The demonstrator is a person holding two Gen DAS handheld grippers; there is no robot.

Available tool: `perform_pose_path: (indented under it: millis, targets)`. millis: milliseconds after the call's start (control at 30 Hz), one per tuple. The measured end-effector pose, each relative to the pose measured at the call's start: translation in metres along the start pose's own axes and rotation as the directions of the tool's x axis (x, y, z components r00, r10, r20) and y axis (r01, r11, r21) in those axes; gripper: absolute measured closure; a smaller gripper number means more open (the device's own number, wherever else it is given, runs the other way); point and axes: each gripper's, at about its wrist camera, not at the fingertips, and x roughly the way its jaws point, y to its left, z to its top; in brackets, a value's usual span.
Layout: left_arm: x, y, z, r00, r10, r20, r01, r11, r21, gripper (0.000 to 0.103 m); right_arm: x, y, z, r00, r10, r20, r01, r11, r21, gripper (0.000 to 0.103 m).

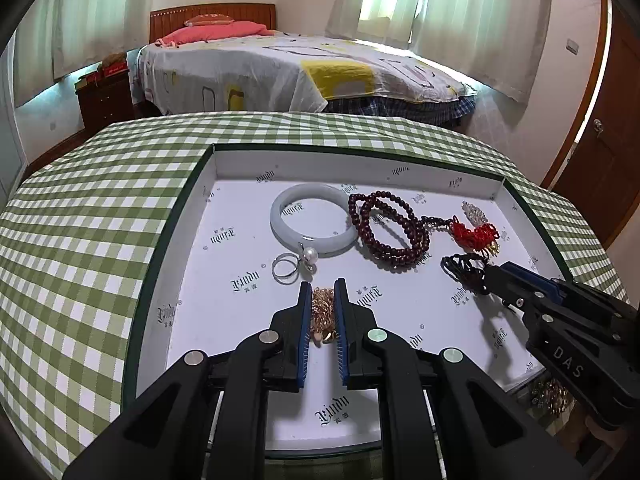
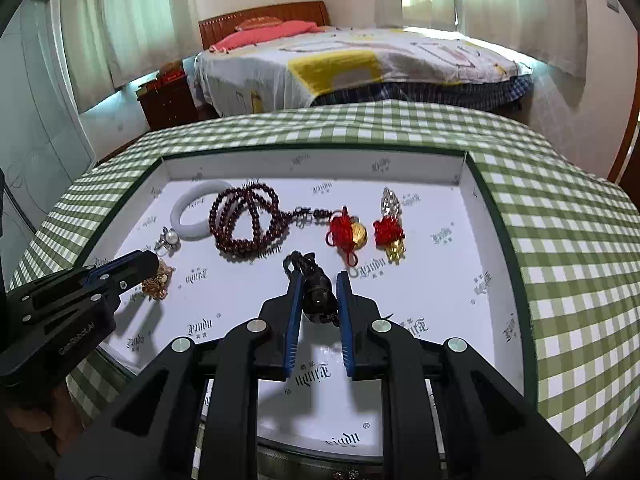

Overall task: Organize jewelry
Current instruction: 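Lower and open both grippers, releasing chain and pendant into the tray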

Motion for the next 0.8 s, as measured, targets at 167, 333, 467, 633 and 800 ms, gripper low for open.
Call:
perform_pose_path:
  millis: [167, 333, 467, 633, 800]
  targets:
    - [0.001, 0.001, 0.000, 1.000, 0.001, -0.011, -0.001, 1.000, -0.012, 0.088, -0.003, 0.001, 0.000, 1.000, 0.006, 0.012, -0.006, 1.000, 0.005, 0.074]
    - [-0.005, 0.004, -0.001, 1.000, 0.006, 0.004, -0.006, 1.000, -0.031, 0.072, -0.021, 0.001, 0.001, 0.998, -0.002, 0.059, 0.002, 1.000, 0.002, 0.074]
    - [-0.017, 0.004, -0.003, 1.000, 0.003, 0.017, -0.002, 0.999, -0.033, 0.072, -0.037, -0.002, 0.004, 0.996, -0.012, 0.088, 0.013, 1.000, -0.003, 0.074]
    - [-0.036, 0.001, -0.005, 0.999, -0.002, 0.048, 0.004, 1.000, -0.028, 0.072, -0.060, -0.014, -0.005, 0.995, -0.036, 0.095, 0.034, 0.999, 0.018, 0.074]
    - [-0.057, -0.003, -0.014, 0.998, -0.012, 0.059, 0.013, 1.000, -0.017, 0.072, -0.079, -0.028, -0.026, 0.995, -0.074, 0.074, 0.071, 0.997, 0.042, 0.074]
